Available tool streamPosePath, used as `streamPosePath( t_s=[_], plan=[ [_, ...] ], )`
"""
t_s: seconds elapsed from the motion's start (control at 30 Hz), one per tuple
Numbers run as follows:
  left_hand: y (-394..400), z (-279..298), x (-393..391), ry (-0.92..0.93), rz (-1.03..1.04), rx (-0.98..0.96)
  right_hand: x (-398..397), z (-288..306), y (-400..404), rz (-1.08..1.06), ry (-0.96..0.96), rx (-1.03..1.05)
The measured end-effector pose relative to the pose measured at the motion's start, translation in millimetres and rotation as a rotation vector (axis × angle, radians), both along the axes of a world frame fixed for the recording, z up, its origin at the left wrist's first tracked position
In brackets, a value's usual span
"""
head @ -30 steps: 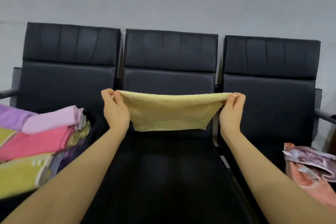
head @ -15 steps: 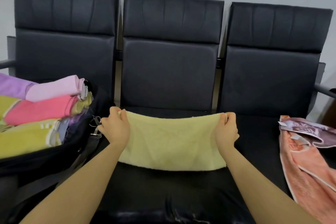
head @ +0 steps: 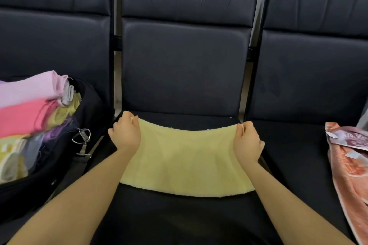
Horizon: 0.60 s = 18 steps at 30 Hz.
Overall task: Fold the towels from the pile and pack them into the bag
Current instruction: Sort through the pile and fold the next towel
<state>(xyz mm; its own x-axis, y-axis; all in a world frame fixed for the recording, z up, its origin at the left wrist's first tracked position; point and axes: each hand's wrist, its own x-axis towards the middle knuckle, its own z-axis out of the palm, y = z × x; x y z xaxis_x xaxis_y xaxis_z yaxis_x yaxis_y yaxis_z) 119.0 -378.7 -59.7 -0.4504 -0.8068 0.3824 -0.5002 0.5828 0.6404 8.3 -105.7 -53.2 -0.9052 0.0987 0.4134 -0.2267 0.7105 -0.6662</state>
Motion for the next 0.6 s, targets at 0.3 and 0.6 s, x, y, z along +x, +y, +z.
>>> streamPosePath(
  t_s=[0.3, 0.6],
  plan=[
    [39, -38, 36, -0.342, 0.021, -0.128, 36, -31, -21, 0.442, 0.053, 0.449],
    [54, -39, 82, -0.471, -0.076, -0.310, 74, -51, 2, 0.627, -0.197, 0.944]
  ],
)
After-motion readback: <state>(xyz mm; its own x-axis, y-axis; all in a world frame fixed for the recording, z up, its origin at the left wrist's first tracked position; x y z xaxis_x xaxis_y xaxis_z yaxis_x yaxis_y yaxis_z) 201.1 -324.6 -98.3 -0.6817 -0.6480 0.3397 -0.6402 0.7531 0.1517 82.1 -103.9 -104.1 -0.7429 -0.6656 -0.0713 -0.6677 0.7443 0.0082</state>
